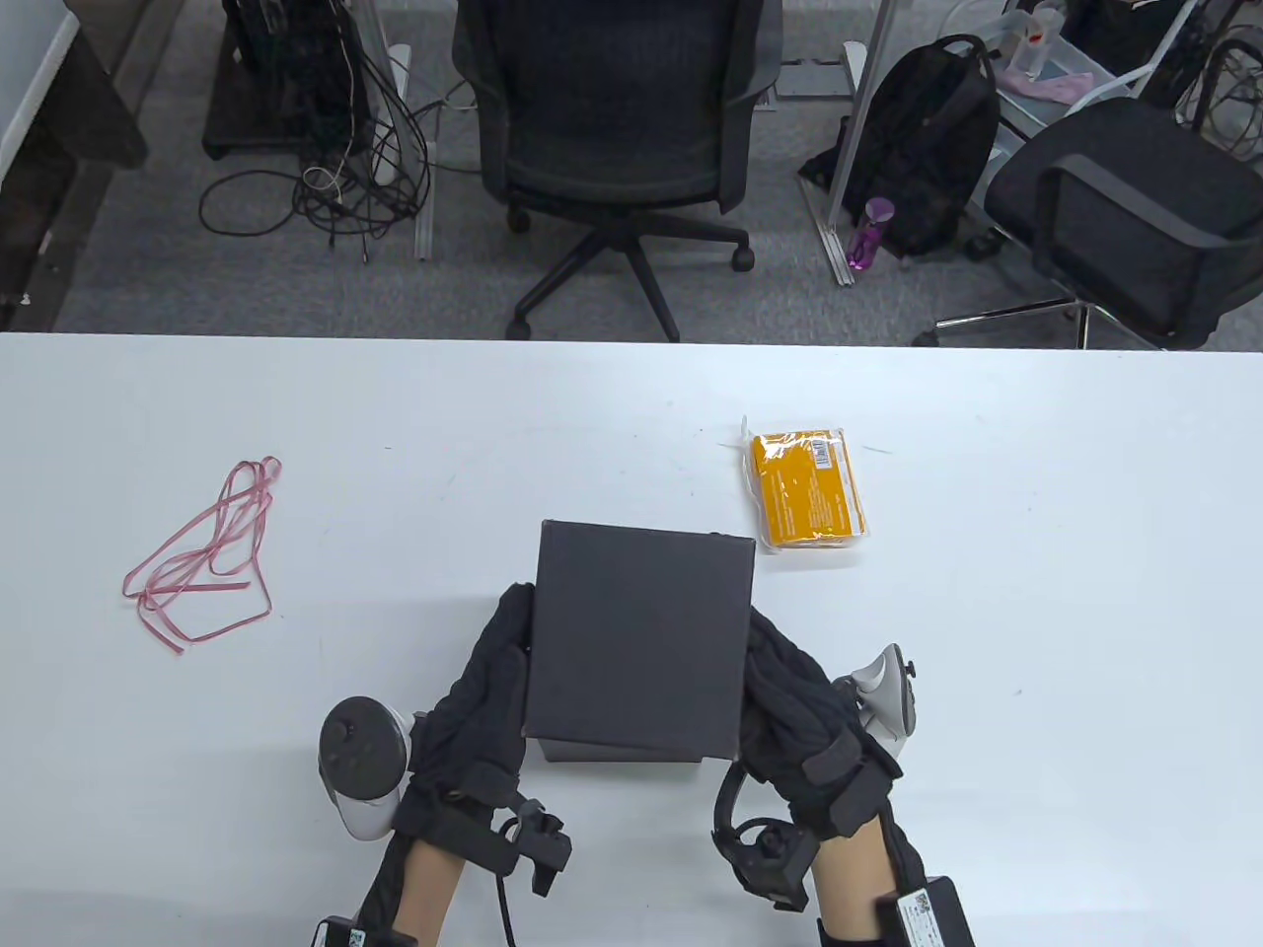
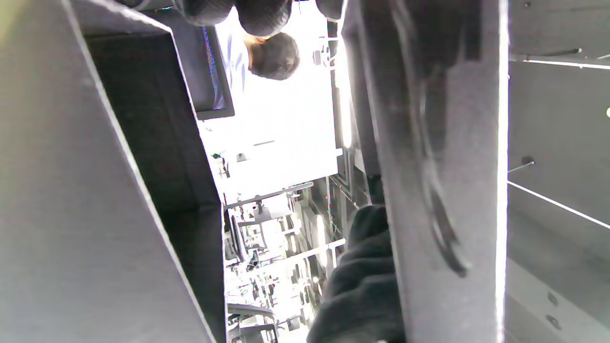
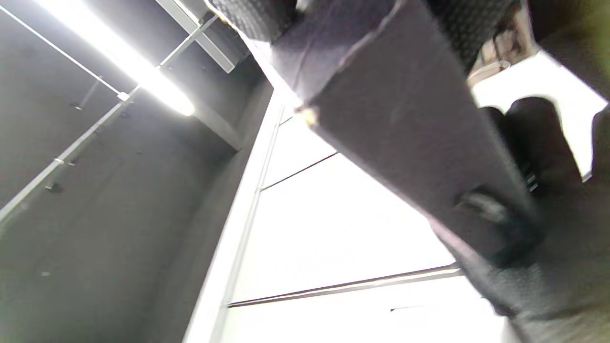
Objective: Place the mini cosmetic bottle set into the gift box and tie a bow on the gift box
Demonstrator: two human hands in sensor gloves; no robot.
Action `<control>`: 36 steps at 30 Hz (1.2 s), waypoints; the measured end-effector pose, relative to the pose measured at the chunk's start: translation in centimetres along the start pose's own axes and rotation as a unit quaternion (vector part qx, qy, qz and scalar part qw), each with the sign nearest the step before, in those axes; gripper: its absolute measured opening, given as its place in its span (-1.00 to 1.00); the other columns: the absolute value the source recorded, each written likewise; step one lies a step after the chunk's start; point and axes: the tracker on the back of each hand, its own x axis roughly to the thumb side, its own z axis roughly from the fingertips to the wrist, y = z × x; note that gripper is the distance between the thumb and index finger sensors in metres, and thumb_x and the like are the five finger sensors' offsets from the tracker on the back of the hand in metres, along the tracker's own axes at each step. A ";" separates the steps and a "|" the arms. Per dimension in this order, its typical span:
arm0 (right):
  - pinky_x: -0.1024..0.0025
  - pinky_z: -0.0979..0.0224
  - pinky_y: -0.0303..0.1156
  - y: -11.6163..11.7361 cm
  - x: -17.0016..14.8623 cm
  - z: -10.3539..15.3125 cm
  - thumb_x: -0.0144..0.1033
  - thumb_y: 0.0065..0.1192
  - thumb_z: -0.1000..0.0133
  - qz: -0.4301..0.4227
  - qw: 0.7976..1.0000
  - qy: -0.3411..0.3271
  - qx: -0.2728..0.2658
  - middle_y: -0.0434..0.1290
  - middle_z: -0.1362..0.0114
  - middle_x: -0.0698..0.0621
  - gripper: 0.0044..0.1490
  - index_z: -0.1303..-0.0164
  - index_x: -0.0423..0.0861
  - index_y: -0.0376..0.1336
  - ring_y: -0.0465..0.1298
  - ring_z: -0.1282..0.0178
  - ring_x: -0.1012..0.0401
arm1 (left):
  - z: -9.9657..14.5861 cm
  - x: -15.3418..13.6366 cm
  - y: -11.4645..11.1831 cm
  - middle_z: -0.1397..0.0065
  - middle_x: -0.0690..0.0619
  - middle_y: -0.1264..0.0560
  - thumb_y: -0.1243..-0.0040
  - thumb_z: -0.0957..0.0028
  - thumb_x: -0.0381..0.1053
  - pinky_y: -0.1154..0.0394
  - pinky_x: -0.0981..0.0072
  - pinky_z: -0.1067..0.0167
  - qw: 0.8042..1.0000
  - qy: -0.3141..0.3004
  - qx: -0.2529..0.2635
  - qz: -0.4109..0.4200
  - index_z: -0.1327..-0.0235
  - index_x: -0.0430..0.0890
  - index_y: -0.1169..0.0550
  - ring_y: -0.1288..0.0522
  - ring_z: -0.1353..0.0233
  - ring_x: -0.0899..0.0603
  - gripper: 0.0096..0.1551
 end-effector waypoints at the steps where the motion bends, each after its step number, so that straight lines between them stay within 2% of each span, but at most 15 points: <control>1: 0.10 -0.24 0.52 0.2 0.1 0.0 -0.46 -0.10 -0.31 -0.006 1.000 -0.011 0.004 0.33 -0.36 -0.18 -0.26 -0.62 -0.49 -0.11 0.47 -0.14 0.02 | 0.0 0.0 -0.1 -0.71 -0.33 -0.15 0.37 -0.33 0.22 -0.22 -0.59 -0.38 1.000 -0.001 -0.001 -0.005 -0.75 0.02 -0.13 -0.18 -0.63 -0.57 -0.28; 6: 0.24 -0.10 0.59 0.9 1.2 0.0 -0.47 -0.07 -0.28 0.048 0.997 -0.054 0.008 0.35 -0.34 -0.19 -0.29 -0.61 -0.43 -0.05 0.47 -0.09 0.01 | -0.1 -0.9 0.1 -0.71 -0.33 -0.14 0.35 -0.33 0.23 -0.22 -0.60 -0.38 1.000 0.007 0.003 -0.026 -0.75 0.03 -0.13 -0.17 -0.64 -0.57 -0.28; 13: 0.29 -0.03 0.61 0.3 6.5 1.5 -0.48 -0.04 -0.27 0.155 0.977 -0.139 -0.043 0.36 -0.32 -0.21 -0.29 -0.61 -0.39 -0.02 0.47 -0.04 -0.01 | 0.0 -3.5 1.6 -0.71 -0.33 -0.14 0.34 -0.33 0.23 -0.21 -0.60 -0.38 0.997 0.054 0.048 -0.031 -0.74 0.03 -0.14 -0.16 -0.64 -0.58 -0.28; 15: 0.31 0.01 0.61 0.3 8.1 2.2 -0.47 -0.02 -0.26 0.221 0.959 -0.159 -0.079 0.36 -0.31 -0.22 -0.29 -0.60 -0.41 -0.01 0.47 -0.02 -0.01 | 0.1 -4.2 1.9 -0.71 -0.33 -0.14 0.33 -0.33 0.23 -0.21 -0.61 -0.38 0.996 0.070 0.055 -0.031 -0.75 0.02 -0.14 -0.16 -0.64 -0.58 -0.28; 17: 0.33 0.04 0.62 0.2 9.3 2.8 -0.46 0.00 -0.26 0.303 0.931 -0.165 -0.120 0.38 -0.29 -0.23 -0.29 -0.59 -0.43 0.01 0.48 0.00 -0.01 | 0.2 -4.8 2.2 -0.71 -0.33 -0.14 0.33 -0.33 0.23 -0.21 -0.61 -0.38 0.994 0.082 0.060 -0.032 -0.74 0.02 -0.14 -0.16 -0.63 -0.58 -0.28; 18: 0.33 0.05 0.63 0.0 9.9 3.1 -0.46 0.02 -0.25 0.352 0.911 -0.157 -0.146 0.39 -0.28 -0.24 -0.29 -0.58 -0.44 0.02 0.48 0.01 -0.01 | 0.2 -5.0 2.3 -0.71 -0.33 -0.14 0.33 -0.33 0.23 -0.21 -0.60 -0.38 0.994 0.087 0.063 -0.033 -0.74 0.02 -0.15 -0.16 -0.63 -0.58 -0.28; 19: 0.33 0.07 0.63 -0.3 10.4 3.6 -0.46 0.03 -0.25 0.414 0.881 -0.136 -0.183 0.39 -0.27 -0.24 -0.29 -0.57 -0.45 0.03 0.49 0.02 -0.01 | 0.2 -5.3 2.4 -0.71 -0.34 -0.14 0.33 -0.33 0.23 -0.21 -0.61 -0.38 0.993 0.092 0.066 -0.034 -0.74 0.03 -0.15 -0.16 -0.63 -0.58 -0.29; 20: 0.33 0.08 0.64 -0.5 10.5 3.7 -0.47 0.04 -0.25 0.437 0.869 -0.126 -0.196 0.40 -0.26 -0.25 -0.29 -0.56 -0.45 0.04 0.49 0.02 -0.01 | 0.3 -5.4 2.5 -0.71 -0.34 -0.14 0.33 -0.33 0.23 -0.21 -0.61 -0.38 0.993 0.094 0.068 -0.035 -0.74 0.03 -0.16 -0.16 -0.63 -0.59 -0.29; 23: 0.30 0.12 0.65 -1.8 10.9 4.2 -0.50 0.09 -0.23 0.560 0.789 -0.042 -0.250 0.43 -0.23 -0.29 -0.29 -0.53 -0.50 0.08 0.51 0.06 -0.04 | 0.3 -5.8 2.7 -0.71 -0.34 -0.14 0.33 -0.33 0.23 -0.21 -0.61 -0.38 0.991 0.105 0.072 -0.036 -0.74 0.03 -0.16 -0.17 -0.63 -0.59 -0.29; 25: 0.29 0.14 0.66 -2.9 10.7 4.4 -0.51 0.12 -0.22 0.628 0.724 0.015 -0.284 0.44 -0.21 -0.30 -0.29 -0.52 -0.52 0.10 0.52 0.08 -0.05 | 0.4 -6.1 2.9 -0.70 -0.34 -0.14 0.32 -0.33 0.23 -0.21 -0.61 -0.38 0.990 0.110 0.074 -0.036 -0.74 0.03 -0.16 -0.17 -0.63 -0.59 -0.29; 30: 0.28 0.16 0.66 -6.1 9.4 5.0 -0.50 0.16 -0.21 0.762 0.531 0.170 -0.329 0.46 -0.20 -0.31 -0.29 -0.50 -0.53 0.12 0.53 0.10 -0.05 | 0.4 -6.7 3.1 -0.70 -0.34 -0.14 0.32 -0.33 0.23 -0.21 -0.61 -0.38 0.989 0.124 0.075 -0.037 -0.74 0.03 -0.16 -0.17 -0.63 -0.59 -0.29; 32: 0.28 0.16 0.66 -7.3 8.7 5.3 -0.50 0.16 -0.20 0.790 0.473 0.210 -0.329 0.46 -0.20 -0.30 -0.29 -0.50 -0.52 0.13 0.53 0.10 -0.05 | 0.4 -6.9 3.1 -0.70 -0.34 -0.14 0.32 -0.33 0.23 -0.21 -0.61 -0.38 0.988 0.129 0.075 -0.039 -0.74 0.02 -0.16 -0.16 -0.63 -0.59 -0.28; 33: 0.28 0.16 0.66 -8.0 8.4 5.5 -0.50 0.17 -0.20 0.800 0.445 0.231 -0.329 0.46 -0.20 -0.30 -0.29 -0.50 -0.53 0.13 0.53 0.10 -0.05 | 0.5 -7.0 3.2 -0.71 -0.34 -0.14 0.32 -0.33 0.23 -0.21 -0.61 -0.38 0.988 0.132 0.075 -0.039 -0.74 0.02 -0.16 -0.16 -0.63 -0.59 -0.28; 35: 0.29 0.16 0.66 -8.9 7.7 5.8 -0.50 0.17 -0.20 0.807 0.418 0.261 -0.324 0.47 -0.20 -0.30 -0.29 -0.50 -0.52 0.13 0.53 0.10 -0.05 | 0.5 -7.1 3.2 -0.70 -0.34 -0.14 0.32 -0.33 0.23 -0.21 -0.61 -0.38 0.987 0.135 0.075 -0.039 -0.74 0.00 -0.16 -0.16 -0.63 -0.59 -0.28; 36: 0.29 0.16 0.66 -9.4 7.4 6.0 -0.50 0.17 -0.20 0.806 0.412 0.276 -0.324 0.47 -0.20 -0.29 -0.29 -0.50 -0.52 0.14 0.53 0.10 -0.04 | 0.5 -7.2 3.3 -0.70 -0.34 -0.14 0.32 -0.33 0.23 -0.22 -0.61 -0.38 0.987 0.136 0.076 -0.039 -0.74 0.00 -0.16 -0.17 -0.63 -0.59 -0.28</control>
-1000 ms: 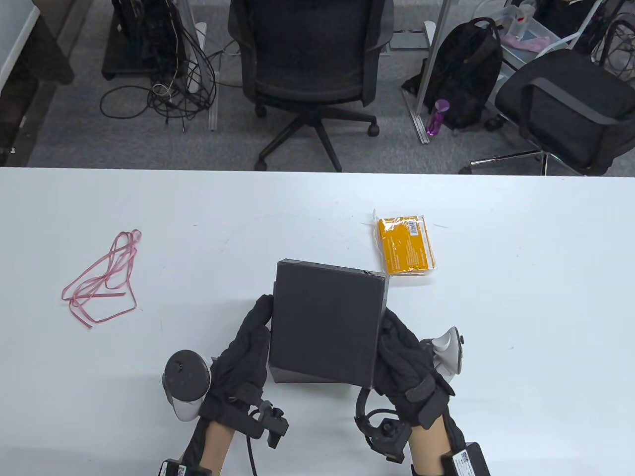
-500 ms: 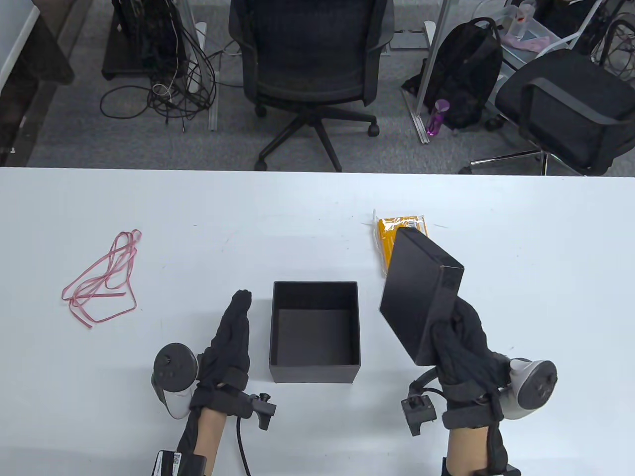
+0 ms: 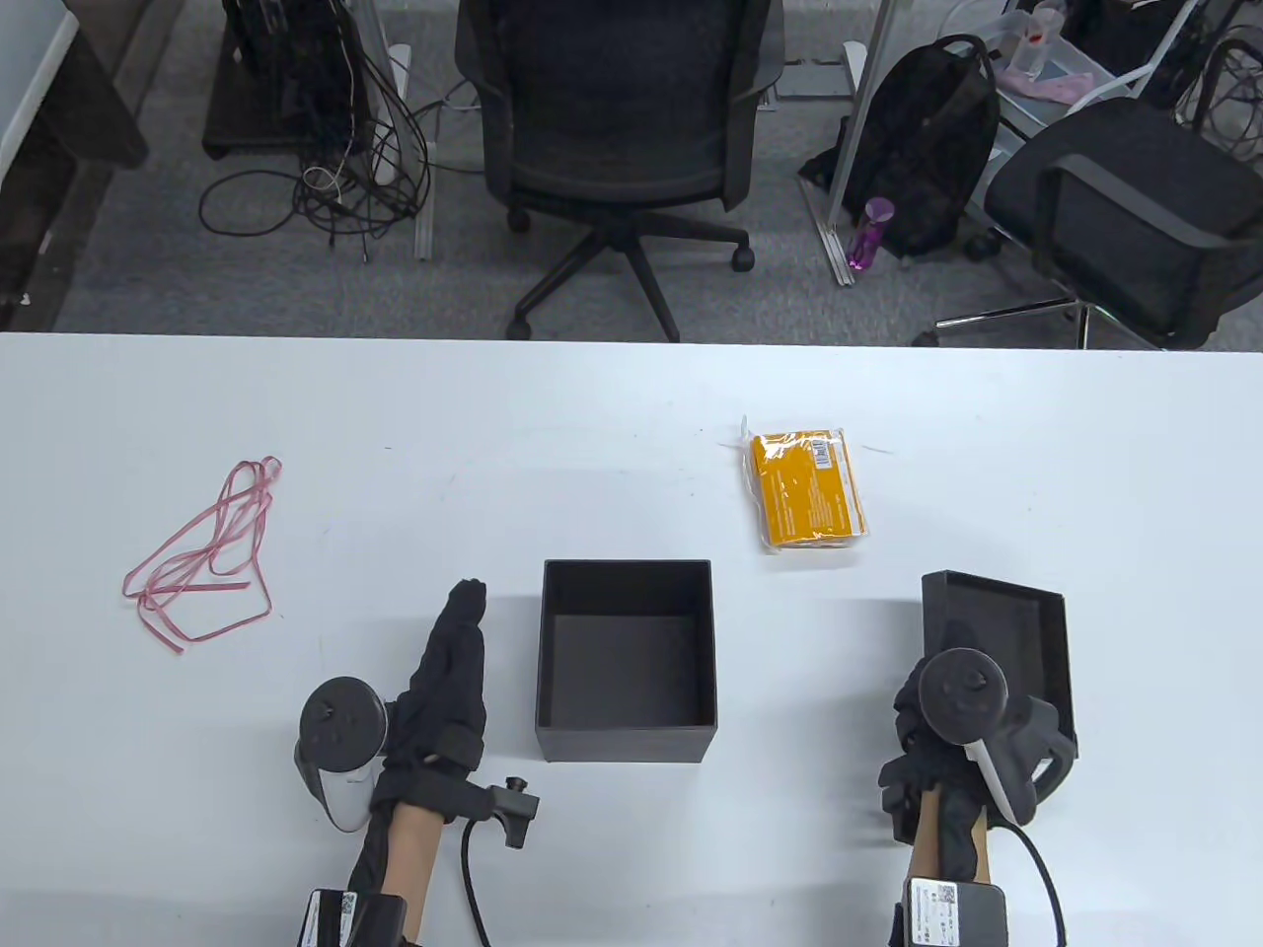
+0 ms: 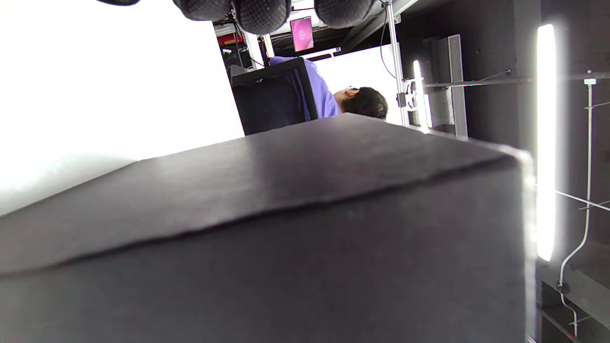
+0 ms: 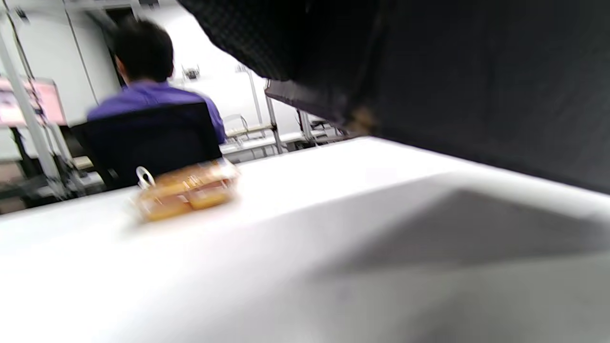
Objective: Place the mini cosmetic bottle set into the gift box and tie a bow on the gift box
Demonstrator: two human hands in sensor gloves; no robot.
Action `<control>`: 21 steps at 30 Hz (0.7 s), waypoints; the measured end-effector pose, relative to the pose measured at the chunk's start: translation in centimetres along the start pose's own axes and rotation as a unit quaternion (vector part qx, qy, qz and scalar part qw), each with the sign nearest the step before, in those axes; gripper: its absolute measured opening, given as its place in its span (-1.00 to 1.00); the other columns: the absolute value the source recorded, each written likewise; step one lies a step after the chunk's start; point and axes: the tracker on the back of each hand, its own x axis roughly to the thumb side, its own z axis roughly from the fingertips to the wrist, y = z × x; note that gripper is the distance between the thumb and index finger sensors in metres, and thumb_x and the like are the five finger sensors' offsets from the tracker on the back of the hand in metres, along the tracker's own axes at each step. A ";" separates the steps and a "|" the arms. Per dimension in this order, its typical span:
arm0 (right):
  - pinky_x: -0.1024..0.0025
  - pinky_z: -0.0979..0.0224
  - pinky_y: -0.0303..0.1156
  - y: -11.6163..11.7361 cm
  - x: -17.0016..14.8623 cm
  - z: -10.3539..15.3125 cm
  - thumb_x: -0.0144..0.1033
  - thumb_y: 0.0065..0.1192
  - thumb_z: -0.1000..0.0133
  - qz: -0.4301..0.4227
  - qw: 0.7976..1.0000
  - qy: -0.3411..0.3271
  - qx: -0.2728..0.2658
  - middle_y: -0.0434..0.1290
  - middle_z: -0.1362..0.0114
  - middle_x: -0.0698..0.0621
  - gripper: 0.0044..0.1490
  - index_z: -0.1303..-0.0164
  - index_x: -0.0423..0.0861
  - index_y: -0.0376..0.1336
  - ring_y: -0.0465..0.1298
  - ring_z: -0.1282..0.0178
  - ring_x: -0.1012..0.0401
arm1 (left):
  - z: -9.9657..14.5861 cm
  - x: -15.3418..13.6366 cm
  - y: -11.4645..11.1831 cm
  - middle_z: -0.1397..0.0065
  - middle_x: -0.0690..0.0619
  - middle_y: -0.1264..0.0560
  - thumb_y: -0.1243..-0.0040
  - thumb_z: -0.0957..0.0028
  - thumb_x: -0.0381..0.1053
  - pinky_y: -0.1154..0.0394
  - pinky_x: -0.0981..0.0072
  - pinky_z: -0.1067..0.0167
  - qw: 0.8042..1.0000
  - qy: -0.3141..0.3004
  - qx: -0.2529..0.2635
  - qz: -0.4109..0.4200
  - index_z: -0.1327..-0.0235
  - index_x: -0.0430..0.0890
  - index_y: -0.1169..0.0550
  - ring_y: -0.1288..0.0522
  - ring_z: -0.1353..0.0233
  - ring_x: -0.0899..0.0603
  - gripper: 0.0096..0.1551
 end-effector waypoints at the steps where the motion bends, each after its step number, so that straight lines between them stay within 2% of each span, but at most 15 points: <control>1: 0.29 0.16 0.66 0.4 -0.1 -0.1 -0.50 0.17 -0.20 0.000 1.000 0.004 0.009 0.47 -0.20 -0.29 -0.29 -0.50 -0.52 0.14 0.53 0.10 -0.04 | 0.0 0.0 0.0 -0.70 -0.34 -0.14 0.32 -0.33 0.23 -0.22 -0.61 -0.38 1.000 0.001 0.000 -0.001 -0.74 0.00 -0.16 -0.17 -0.63 -0.59 -0.28; 8: 0.28 0.15 0.67 2.8 0.2 -0.4 -0.49 0.19 -0.19 0.019 0.998 0.001 0.058 0.46 -0.20 -0.30 -0.30 -0.50 -0.49 0.14 0.53 0.09 -0.04 | 0.1 0.0 -0.1 -0.70 -0.35 -0.14 0.31 -0.33 0.23 -0.21 -0.61 -0.38 1.000 0.004 -0.006 -0.009 -0.74 0.00 -0.16 -0.16 -0.62 -0.59 -0.28; 11: 0.26 0.13 0.68 3.6 0.3 -0.3 -0.50 0.19 -0.19 0.053 0.996 -0.003 0.068 0.46 -0.21 -0.30 -0.30 -0.50 -0.49 0.15 0.53 0.07 -0.05 | 0.1 0.0 -0.1 -0.70 -0.35 -0.14 0.31 -0.33 0.23 -0.22 -0.61 -0.38 1.000 0.004 -0.006 -0.013 -0.74 0.00 -0.16 -0.16 -0.62 -0.60 -0.28; 17: 0.21 0.07 0.67 4.8 0.3 -0.5 -0.51 0.19 -0.20 0.081 0.992 -0.001 0.098 0.44 -0.25 -0.30 -0.31 -0.50 -0.48 0.14 0.54 0.02 -0.06 | 0.0 0.0 -0.2 -0.70 -0.35 -0.14 0.31 -0.33 0.23 -0.21 -0.61 -0.37 1.000 0.006 -0.008 -0.013 -0.74 -0.01 -0.16 -0.16 -0.62 -0.60 -0.28; 21: 0.11 -0.03 0.61 4.9 0.4 -0.6 -0.50 0.17 -0.21 0.105 0.989 -0.001 0.104 0.44 -0.27 -0.29 -0.31 -0.51 -0.47 0.13 0.54 -0.02 -0.07 | 0.0 0.1 -0.4 -0.70 -0.35 -0.14 0.30 -0.33 0.23 -0.21 -0.61 -0.38 1.000 0.004 -0.016 -0.025 -0.74 -0.01 -0.16 -0.16 -0.63 -0.60 -0.27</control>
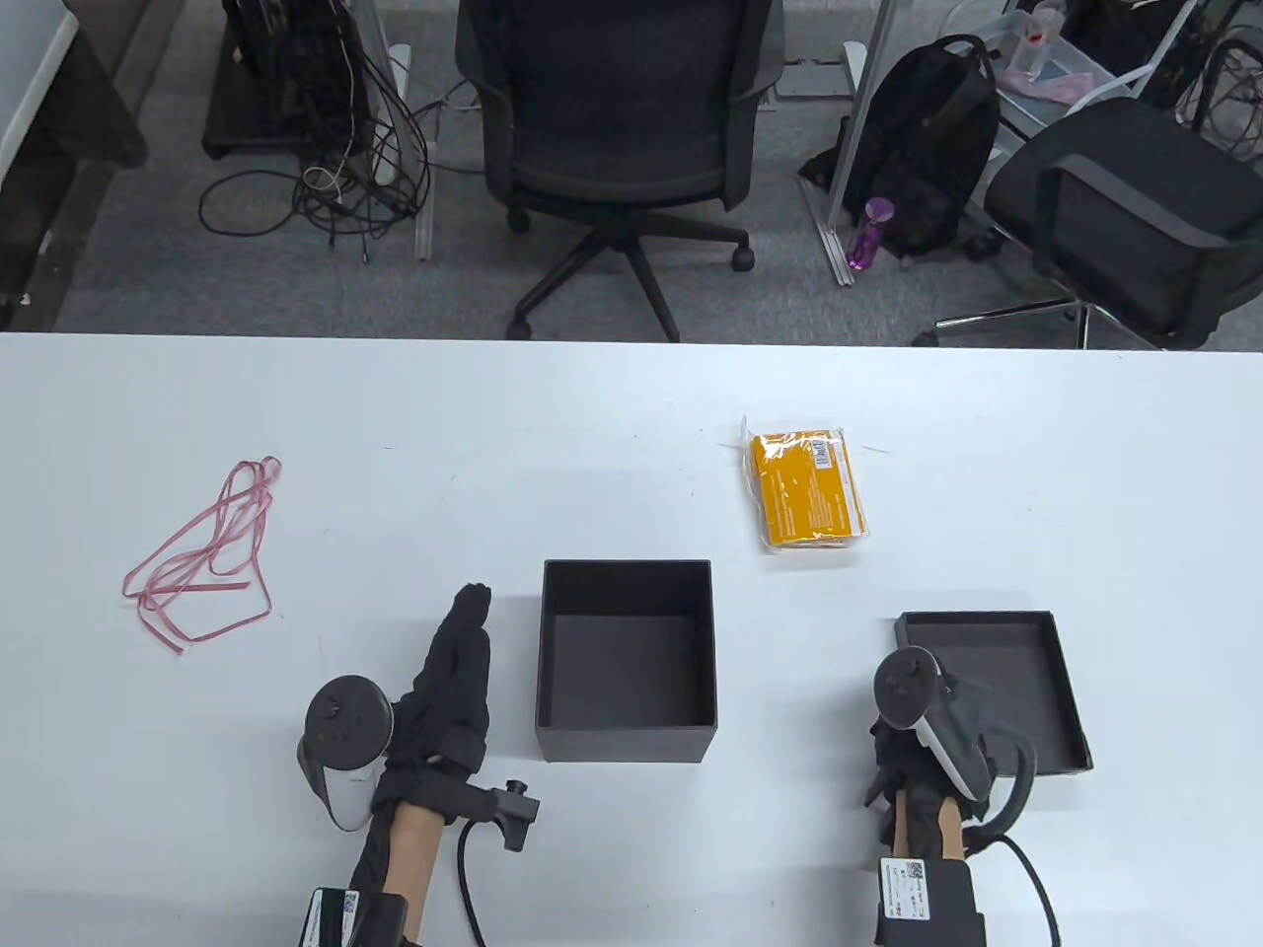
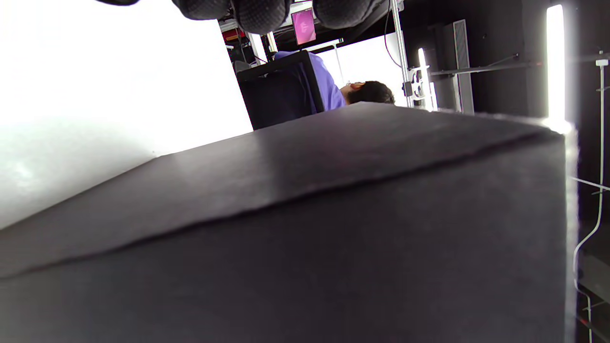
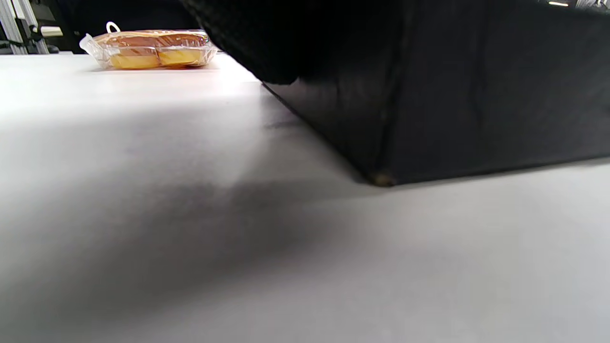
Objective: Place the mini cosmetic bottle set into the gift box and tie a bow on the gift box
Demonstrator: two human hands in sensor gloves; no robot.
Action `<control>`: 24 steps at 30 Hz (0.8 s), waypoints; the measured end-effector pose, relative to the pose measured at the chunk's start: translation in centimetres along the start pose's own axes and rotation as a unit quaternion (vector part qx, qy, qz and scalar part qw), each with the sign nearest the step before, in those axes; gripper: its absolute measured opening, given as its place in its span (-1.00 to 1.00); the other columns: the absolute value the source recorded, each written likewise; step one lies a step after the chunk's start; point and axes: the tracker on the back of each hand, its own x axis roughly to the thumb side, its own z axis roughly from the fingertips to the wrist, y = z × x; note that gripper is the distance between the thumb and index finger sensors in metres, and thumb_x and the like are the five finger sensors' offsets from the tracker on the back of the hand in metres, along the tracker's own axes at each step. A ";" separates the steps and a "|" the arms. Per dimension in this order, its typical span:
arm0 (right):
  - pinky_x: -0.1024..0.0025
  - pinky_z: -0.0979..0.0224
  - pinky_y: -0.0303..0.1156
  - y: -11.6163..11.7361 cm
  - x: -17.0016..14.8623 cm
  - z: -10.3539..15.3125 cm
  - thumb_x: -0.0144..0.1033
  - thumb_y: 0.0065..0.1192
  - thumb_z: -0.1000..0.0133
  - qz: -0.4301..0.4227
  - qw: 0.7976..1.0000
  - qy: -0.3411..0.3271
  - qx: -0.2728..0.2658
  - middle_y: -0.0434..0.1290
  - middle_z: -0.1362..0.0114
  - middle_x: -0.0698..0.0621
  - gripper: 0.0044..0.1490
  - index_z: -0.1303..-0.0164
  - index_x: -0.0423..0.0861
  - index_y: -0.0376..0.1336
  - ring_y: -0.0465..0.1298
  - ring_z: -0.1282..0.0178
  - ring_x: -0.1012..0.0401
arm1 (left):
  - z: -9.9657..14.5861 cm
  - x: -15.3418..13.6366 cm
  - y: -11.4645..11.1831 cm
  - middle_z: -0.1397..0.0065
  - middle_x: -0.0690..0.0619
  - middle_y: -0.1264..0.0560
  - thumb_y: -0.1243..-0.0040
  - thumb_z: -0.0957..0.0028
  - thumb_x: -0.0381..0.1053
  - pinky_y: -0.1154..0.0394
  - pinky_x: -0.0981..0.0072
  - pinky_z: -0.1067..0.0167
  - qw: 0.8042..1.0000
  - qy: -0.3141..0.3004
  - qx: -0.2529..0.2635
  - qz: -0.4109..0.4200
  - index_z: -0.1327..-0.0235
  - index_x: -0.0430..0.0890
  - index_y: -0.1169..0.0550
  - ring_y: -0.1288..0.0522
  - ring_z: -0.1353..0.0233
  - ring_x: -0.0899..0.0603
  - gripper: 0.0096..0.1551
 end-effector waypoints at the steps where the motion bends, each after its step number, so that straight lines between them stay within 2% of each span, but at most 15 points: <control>1: 0.09 -0.05 0.60 0.0 0.0 0.0 -0.50 0.16 -0.22 -0.001 1.000 0.001 0.003 0.43 -0.28 -0.29 -0.31 -0.52 -0.47 0.12 0.54 -0.03 -0.07 | 0.0 0.0 -0.1 -0.70 -0.35 -0.14 0.30 -0.33 0.23 -0.21 -0.61 -0.38 1.000 -0.001 -0.001 -0.003 -0.74 -0.01 -0.16 -0.16 -0.63 -0.60 -0.27; 6: 0.00 -0.11 0.57 -0.3 -0.1 0.1 -0.45 0.17 -0.24 -0.014 1.000 0.008 0.007 0.43 -0.31 -0.31 -0.28 -0.55 -0.47 0.12 0.53 -0.08 -0.12 | -0.1 0.0 -0.1 -0.70 -0.35 -0.13 0.30 -0.33 0.23 -0.21 -0.61 -0.38 1.000 0.000 -0.002 -0.005 -0.74 -0.03 -0.15 -0.16 -0.63 -0.60 -0.26; 11: -0.21 -0.23 0.46 -2.4 0.6 0.9 -0.26 0.18 -0.27 -0.017 0.998 -0.003 -0.053 0.35 -0.45 -0.42 -0.15 -0.62 -0.47 0.05 0.46 -0.25 -0.27 | 0.0 0.1 0.0 -0.71 -0.35 -0.13 0.30 -0.33 0.23 -0.21 -0.61 -0.38 1.000 0.001 -0.003 -0.011 -0.75 -0.02 -0.15 -0.15 -0.63 -0.60 -0.26; 14: -0.39 -0.32 0.33 -3.7 1.3 1.4 -0.16 0.18 -0.28 -0.044 0.996 -0.039 -0.070 0.20 -0.58 -0.50 -0.05 -0.68 -0.45 -0.02 0.31 -0.41 -0.41 | 0.0 0.2 0.2 -0.71 -0.35 -0.13 0.30 -0.33 0.23 -0.21 -0.61 -0.38 1.000 0.001 -0.001 -0.006 -0.75 -0.03 -0.15 -0.15 -0.63 -0.60 -0.26; 17: -0.65 -0.36 0.03 -4.5 2.5 1.9 -0.07 0.15 -0.28 -0.076 0.991 -0.102 -0.045 -0.02 -0.68 -0.58 0.07 -0.74 -0.43 -0.15 -0.01 -0.53 -0.57 | 0.0 0.2 0.3 -0.71 -0.35 -0.13 0.29 -0.33 0.23 -0.21 -0.61 -0.38 1.000 0.002 -0.001 -0.008 -0.75 -0.03 -0.15 -0.15 -0.63 -0.60 -0.26; 21: -0.71 -0.35 -0.08 -5.1 4.4 2.3 0.06 0.13 -0.27 -0.065 0.985 -0.158 -0.011 -0.23 -0.69 -0.62 0.24 -0.75 -0.44 -0.35 -0.20 -0.50 -0.64 | -0.1 0.1 0.3 -0.71 -0.35 -0.13 0.29 -0.33 0.23 -0.21 -0.61 -0.38 1.000 0.003 -0.003 -0.008 -0.75 -0.03 -0.15 -0.15 -0.63 -0.60 -0.26; 24: -0.71 -0.37 -0.11 -5.2 6.4 2.3 0.06 0.14 -0.27 -0.066 0.976 -0.208 0.027 -0.35 -0.68 -0.62 0.25 -0.75 -0.25 -0.46 -0.29 -0.48 -0.66 | -0.1 0.1 0.3 -0.71 -0.35 -0.13 0.29 -0.33 0.23 -0.21 -0.61 -0.38 1.000 0.005 -0.004 -0.005 -0.75 -0.03 -0.15 -0.15 -0.63 -0.60 -0.26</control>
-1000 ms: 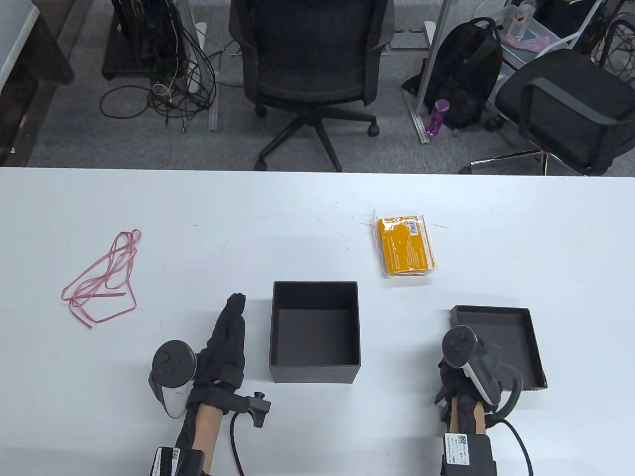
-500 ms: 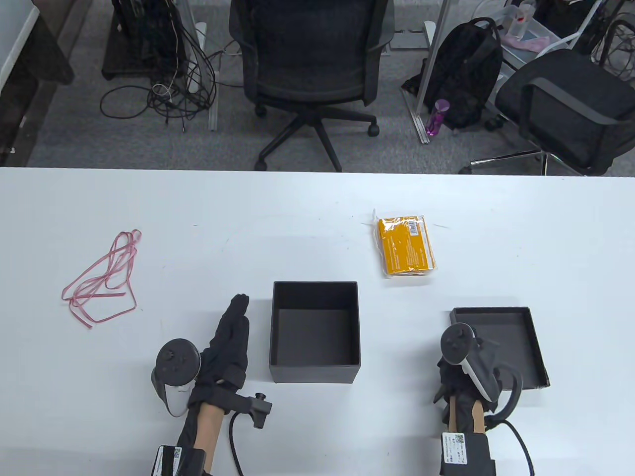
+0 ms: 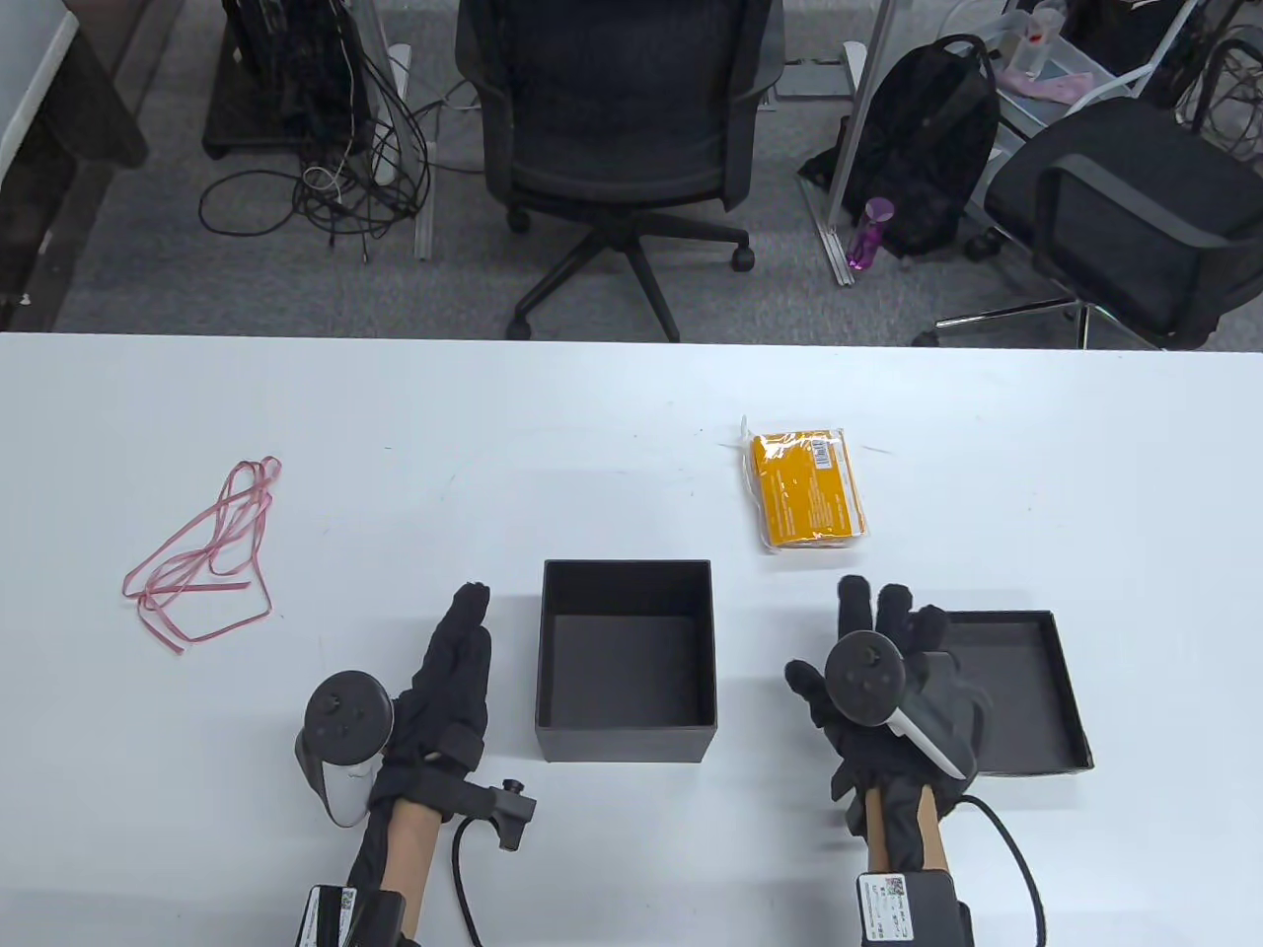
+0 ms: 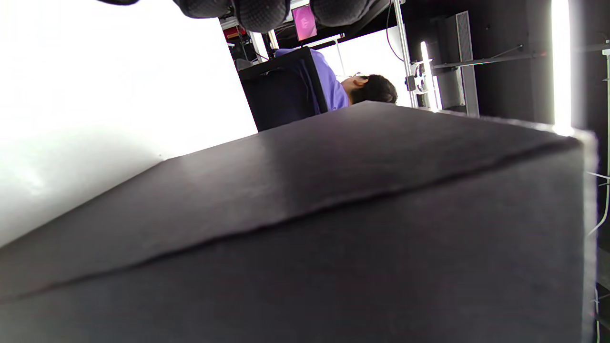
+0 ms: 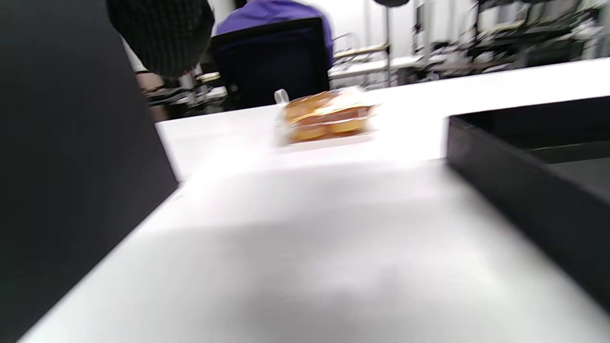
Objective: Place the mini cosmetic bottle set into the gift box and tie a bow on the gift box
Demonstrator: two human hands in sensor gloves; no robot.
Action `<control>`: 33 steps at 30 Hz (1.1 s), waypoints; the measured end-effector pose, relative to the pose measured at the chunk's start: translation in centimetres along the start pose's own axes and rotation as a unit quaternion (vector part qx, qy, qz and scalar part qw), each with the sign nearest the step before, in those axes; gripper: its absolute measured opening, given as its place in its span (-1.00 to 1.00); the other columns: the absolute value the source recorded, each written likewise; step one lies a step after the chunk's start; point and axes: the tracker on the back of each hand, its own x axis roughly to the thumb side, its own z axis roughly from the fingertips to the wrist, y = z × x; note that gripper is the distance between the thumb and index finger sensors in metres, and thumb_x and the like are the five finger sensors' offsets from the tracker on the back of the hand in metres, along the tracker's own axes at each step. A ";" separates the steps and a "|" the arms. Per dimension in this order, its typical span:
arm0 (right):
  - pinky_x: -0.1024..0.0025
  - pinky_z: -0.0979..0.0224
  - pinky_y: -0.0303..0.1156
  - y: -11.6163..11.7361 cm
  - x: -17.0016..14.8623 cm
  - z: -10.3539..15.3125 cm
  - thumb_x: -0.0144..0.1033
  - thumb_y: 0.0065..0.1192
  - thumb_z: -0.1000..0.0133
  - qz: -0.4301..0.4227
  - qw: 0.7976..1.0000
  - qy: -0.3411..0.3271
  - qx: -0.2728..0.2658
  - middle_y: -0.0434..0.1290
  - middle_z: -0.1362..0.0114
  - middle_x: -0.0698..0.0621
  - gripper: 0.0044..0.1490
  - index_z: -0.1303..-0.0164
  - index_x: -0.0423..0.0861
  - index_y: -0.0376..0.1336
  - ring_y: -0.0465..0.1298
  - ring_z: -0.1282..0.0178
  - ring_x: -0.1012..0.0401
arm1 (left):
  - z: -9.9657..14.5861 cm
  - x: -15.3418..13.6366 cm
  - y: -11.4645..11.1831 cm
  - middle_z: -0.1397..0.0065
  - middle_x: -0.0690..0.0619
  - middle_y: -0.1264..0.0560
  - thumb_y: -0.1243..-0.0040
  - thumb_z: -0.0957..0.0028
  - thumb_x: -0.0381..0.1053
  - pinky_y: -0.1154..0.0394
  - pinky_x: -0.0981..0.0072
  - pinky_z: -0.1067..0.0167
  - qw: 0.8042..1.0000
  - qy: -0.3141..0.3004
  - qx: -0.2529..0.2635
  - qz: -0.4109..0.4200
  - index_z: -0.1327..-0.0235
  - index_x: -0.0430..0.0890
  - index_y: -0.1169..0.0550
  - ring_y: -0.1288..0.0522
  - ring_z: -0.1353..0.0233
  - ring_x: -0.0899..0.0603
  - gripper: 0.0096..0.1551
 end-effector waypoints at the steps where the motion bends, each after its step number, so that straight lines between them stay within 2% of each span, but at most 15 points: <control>1: -0.71 -0.38 -0.12 0.0 0.4 -0.4 0.05 0.15 -0.27 -0.003 1.000 -0.006 0.010 -0.38 -0.68 -0.61 0.24 -0.75 -0.20 -0.48 -0.31 -0.47 -0.66 | 0.0 0.0 0.0 -0.71 -0.35 -0.13 0.29 -0.33 0.23 -0.21 -0.61 -0.38 1.000 0.001 0.000 0.001 -0.75 -0.03 -0.15 -0.15 -0.63 -0.60 -0.26; 4: -0.71 -0.39 -0.14 -0.4 1.5 -3.0 0.01 0.18 -0.27 0.022 0.999 -0.011 0.035 -0.44 -0.67 -0.60 0.24 -0.72 -0.13 -0.50 -0.35 -0.46 -0.66 | 0.0 -0.1 0.2 -0.71 -0.35 -0.13 0.29 -0.33 0.23 -0.21 -0.61 -0.38 1.000 0.002 0.002 0.007 -0.75 -0.02 -0.15 -0.15 -0.63 -0.60 -0.26; 7: -0.70 -0.40 -0.15 -0.7 2.0 -6.8 0.04 0.18 -0.25 0.049 0.997 0.004 0.057 -0.49 -0.65 -0.59 0.29 -0.69 -0.13 -0.56 -0.37 -0.46 -0.65 | 0.0 -0.1 0.4 -0.71 -0.35 -0.13 0.30 -0.33 0.23 -0.21 -0.61 -0.38 1.000 0.004 0.003 0.012 -0.75 -0.02 -0.15 -0.15 -0.63 -0.60 -0.26; 10: -0.69 -0.41 -0.15 -0.5 1.9 -10.4 0.09 0.17 -0.22 0.060 0.995 0.032 0.067 -0.50 -0.63 -0.60 0.37 -0.65 -0.23 -0.62 -0.38 -0.47 -0.63 | -0.1 -0.2 0.7 -0.71 -0.35 -0.12 0.30 -0.33 0.23 -0.21 -0.61 -0.38 1.000 0.009 0.006 0.017 -0.75 -0.03 -0.14 -0.15 -0.63 -0.60 -0.26; 15: -0.68 -0.43 -0.18 0.6 1.4 -14.8 0.19 0.13 -0.15 0.062 0.992 0.082 0.075 -0.47 -0.61 -0.63 0.50 -0.59 -0.41 -0.65 -0.37 -0.53 -0.56 | -0.1 -0.3 1.1 -0.71 -0.35 -0.12 0.30 -0.33 0.24 -0.21 -0.61 -0.38 1.000 0.011 0.017 0.013 -0.75 -0.04 -0.13 -0.15 -0.63 -0.60 -0.25; 21: -0.67 -0.42 -0.29 1.6 0.8 -17.6 0.30 0.05 -0.10 0.021 0.991 0.113 0.072 -0.49 -0.56 -0.67 0.55 -0.53 -0.44 -0.69 -0.38 -0.51 -0.57 | -0.1 -0.4 1.2 -0.71 -0.36 -0.11 0.31 -0.33 0.24 -0.21 -0.61 -0.38 1.000 0.014 0.018 0.009 -0.76 -0.06 -0.12 -0.15 -0.63 -0.60 -0.24; 24: -0.63 -0.43 -0.28 2.1 0.4 -18.4 0.32 0.03 -0.11 0.032 0.987 0.125 0.095 -0.48 -0.55 -0.70 0.53 -0.53 -0.40 -0.70 -0.34 -0.51 -0.59 | -0.1 -0.4 1.2 -0.71 -0.36 -0.12 0.31 -0.33 0.24 -0.21 -0.61 -0.38 1.000 0.017 0.019 0.006 -0.76 -0.06 -0.12 -0.15 -0.63 -0.60 -0.24; 26: -0.63 -0.43 -0.26 2.8 0.0 -18.7 0.31 0.05 -0.13 0.007 0.984 0.138 0.109 -0.48 -0.53 -0.72 0.52 -0.52 -0.38 -0.70 -0.32 -0.49 -0.61 | -0.2 -0.5 1.1 -0.71 -0.37 -0.11 0.31 -0.33 0.24 -0.21 -0.61 -0.38 1.000 0.021 0.017 0.005 -0.76 -0.06 -0.12 -0.14 -0.63 -0.61 -0.24; 27: -0.63 -0.43 -0.24 3.0 0.0 -18.8 0.28 0.09 -0.14 0.009 0.985 0.139 0.103 -0.49 -0.51 -0.73 0.51 -0.53 -0.37 -0.69 -0.31 -0.47 -0.64 | -0.2 -0.5 1.1 -0.71 -0.36 -0.11 0.31 -0.33 0.24 -0.21 -0.61 -0.38 1.000 0.022 0.017 0.005 -0.76 -0.06 -0.12 -0.14 -0.63 -0.61 -0.24; 30: -0.58 -0.47 -0.05 3.4 0.2 -18.9 0.26 0.09 -0.15 0.111 0.979 0.146 0.090 -0.38 -0.50 -0.78 0.48 -0.53 -0.38 -0.66 -0.12 -0.49 -0.64 | -0.3 -0.7 1.0 -0.71 -0.37 -0.12 0.30 -0.33 0.23 -0.21 -0.61 -0.38 1.000 0.026 0.014 -0.003 -0.75 -0.07 -0.12 -0.15 -0.63 -0.61 -0.24; 33: -0.57 -0.45 0.03 3.4 0.3 -19.0 0.13 0.13 -0.21 0.097 0.982 0.150 0.057 -0.27 -0.50 -0.80 0.39 -0.58 -0.42 -0.58 -0.02 -0.48 -0.64 | -0.4 -0.9 0.9 -0.71 -0.37 -0.12 0.31 -0.34 0.23 -0.21 -0.62 -0.38 0.999 0.029 0.003 -0.013 -0.76 -0.07 -0.12 -0.15 -0.63 -0.61 -0.24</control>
